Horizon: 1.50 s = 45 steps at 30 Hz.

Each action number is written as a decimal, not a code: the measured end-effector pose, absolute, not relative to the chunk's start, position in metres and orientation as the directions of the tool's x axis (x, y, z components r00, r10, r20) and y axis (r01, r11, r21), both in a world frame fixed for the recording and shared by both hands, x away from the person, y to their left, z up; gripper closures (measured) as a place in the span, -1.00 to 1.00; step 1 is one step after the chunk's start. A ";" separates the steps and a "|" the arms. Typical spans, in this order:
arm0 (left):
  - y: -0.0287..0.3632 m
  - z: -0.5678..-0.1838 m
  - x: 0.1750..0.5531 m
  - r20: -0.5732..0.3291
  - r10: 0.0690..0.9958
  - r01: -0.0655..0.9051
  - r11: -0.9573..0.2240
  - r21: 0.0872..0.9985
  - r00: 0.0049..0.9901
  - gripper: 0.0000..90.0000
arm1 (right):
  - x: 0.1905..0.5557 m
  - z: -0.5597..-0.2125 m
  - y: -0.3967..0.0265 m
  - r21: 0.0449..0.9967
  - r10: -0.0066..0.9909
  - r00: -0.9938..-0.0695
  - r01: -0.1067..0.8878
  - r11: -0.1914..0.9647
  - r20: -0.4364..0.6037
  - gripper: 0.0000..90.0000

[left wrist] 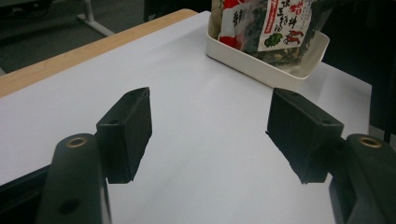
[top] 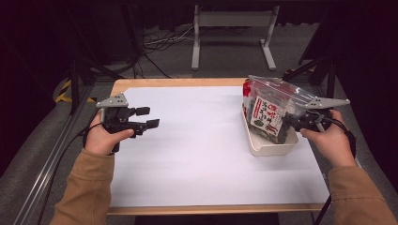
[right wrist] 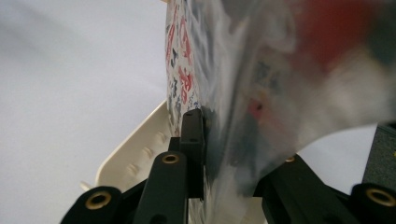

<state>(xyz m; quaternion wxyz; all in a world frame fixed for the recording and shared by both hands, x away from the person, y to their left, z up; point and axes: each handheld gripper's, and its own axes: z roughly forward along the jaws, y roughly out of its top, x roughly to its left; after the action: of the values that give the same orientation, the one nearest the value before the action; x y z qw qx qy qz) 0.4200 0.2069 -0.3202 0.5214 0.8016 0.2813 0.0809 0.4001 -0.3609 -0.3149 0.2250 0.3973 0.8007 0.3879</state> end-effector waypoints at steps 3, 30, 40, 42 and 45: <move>0.209 -0.321 0.419 -0.161 0.539 0.365 -0.297 0.882 0.827 -0.30 | 0.402 -0.314 -0.363 0.799 0.816 -0.576 0.467 0.379 -0.051 0.66; 0.212 -0.323 0.417 -0.165 0.545 0.376 -0.301 0.877 0.822 -0.30 | 0.363 -0.304 -0.368 0.848 0.849 -0.528 0.454 0.272 0.010 -0.40; 0.212 -0.321 0.410 -0.156 0.542 0.371 -0.314 0.874 0.826 -0.31 | 0.336 -0.292 -0.360 0.855 0.851 -0.524 0.434 0.285 -0.017 -0.41; 0.211 -0.319 0.405 -0.155 0.535 0.367 -0.317 0.874 0.830 -0.31 | 0.330 -0.288 -0.356 0.861 0.839 -0.544 0.416 0.294 -0.023 -0.41; 0.212 -0.318 0.398 -0.148 0.523 0.358 -0.326 0.875 0.839 -0.31 | 0.322 -0.283 -0.348 0.874 0.813 -0.581 0.382 0.301 -0.026 -0.42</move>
<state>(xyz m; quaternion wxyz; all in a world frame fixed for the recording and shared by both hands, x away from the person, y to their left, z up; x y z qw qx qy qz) 0.3981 0.2116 -0.3181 0.5130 0.8103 0.2717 0.0804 0.3221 -0.3477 -0.2825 0.2420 0.3883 0.7694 0.4457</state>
